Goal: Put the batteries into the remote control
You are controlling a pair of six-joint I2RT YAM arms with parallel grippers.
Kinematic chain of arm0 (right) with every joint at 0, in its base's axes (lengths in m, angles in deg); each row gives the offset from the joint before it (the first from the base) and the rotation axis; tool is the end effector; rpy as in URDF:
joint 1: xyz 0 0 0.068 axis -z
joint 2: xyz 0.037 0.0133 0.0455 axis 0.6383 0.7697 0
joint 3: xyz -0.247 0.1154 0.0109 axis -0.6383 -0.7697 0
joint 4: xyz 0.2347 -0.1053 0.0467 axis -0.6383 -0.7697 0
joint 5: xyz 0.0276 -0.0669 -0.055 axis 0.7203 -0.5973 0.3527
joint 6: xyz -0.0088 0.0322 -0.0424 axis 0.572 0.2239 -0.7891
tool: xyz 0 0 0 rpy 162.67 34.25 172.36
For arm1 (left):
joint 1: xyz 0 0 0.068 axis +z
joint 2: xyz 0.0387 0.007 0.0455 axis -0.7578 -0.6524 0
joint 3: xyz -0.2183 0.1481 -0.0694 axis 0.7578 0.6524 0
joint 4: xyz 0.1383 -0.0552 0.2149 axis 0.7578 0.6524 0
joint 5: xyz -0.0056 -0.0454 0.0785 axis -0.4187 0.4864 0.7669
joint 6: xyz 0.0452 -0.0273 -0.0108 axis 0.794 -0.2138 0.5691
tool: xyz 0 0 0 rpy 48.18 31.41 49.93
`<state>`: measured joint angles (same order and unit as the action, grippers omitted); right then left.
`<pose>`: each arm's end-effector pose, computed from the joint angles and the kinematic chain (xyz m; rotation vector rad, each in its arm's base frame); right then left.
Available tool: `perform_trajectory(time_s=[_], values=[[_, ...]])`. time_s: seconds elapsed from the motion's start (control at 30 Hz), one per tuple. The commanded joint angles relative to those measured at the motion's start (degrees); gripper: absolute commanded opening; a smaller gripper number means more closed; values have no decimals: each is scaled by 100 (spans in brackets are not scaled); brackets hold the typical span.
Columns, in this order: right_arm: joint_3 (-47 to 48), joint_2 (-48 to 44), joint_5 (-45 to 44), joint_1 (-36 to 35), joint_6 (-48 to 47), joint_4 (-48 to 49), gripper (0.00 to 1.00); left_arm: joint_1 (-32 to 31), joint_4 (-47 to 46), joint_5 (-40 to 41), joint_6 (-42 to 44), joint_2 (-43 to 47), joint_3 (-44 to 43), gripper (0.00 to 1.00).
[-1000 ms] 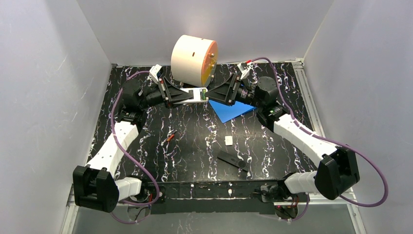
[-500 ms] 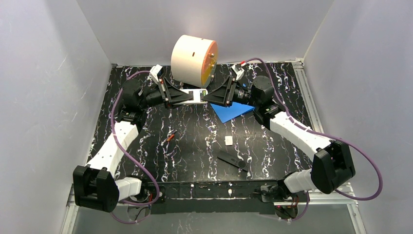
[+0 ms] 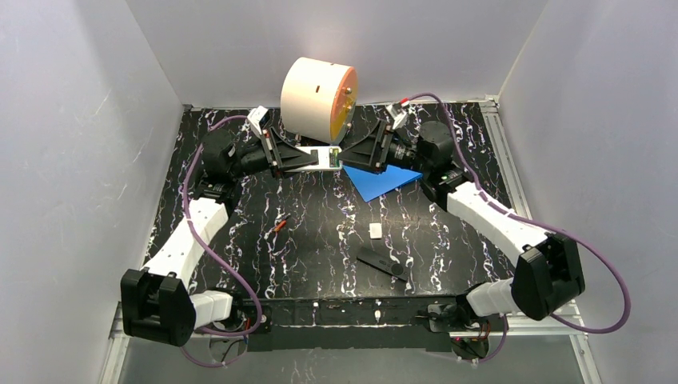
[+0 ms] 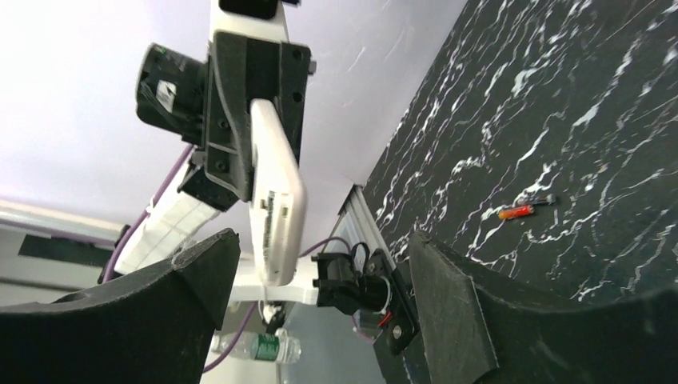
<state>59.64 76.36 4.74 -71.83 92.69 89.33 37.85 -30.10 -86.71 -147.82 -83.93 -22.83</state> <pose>0.2607 0.1893 0.3516 -0.1599 1.8160 1.7205 0.2557 -0.0828 0.3619 0.0416 1.8410 -1.8694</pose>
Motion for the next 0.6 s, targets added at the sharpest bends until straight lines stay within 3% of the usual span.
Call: perform_trajectory(time_s=[0.0,0.13,0.33,0.4,0.57], values=[[-30,-589,-244,490,7,-151,86,14,-125,-13,252,-123,78,0],[-410,-1219,-575,1280,-496,-1348,85,67,63,-1,630,-252,294,0],[327,-1088,-2063,1491,-3933,-4988,82,79,395,-71,1168,-361,599,0],[488,-813,-2484,1473,-4356,-5773,80,80,550,-71,1340,-364,657,0],[397,-394,-3155,788,-4390,-6170,78,79,880,-40,1628,-348,696,0]])
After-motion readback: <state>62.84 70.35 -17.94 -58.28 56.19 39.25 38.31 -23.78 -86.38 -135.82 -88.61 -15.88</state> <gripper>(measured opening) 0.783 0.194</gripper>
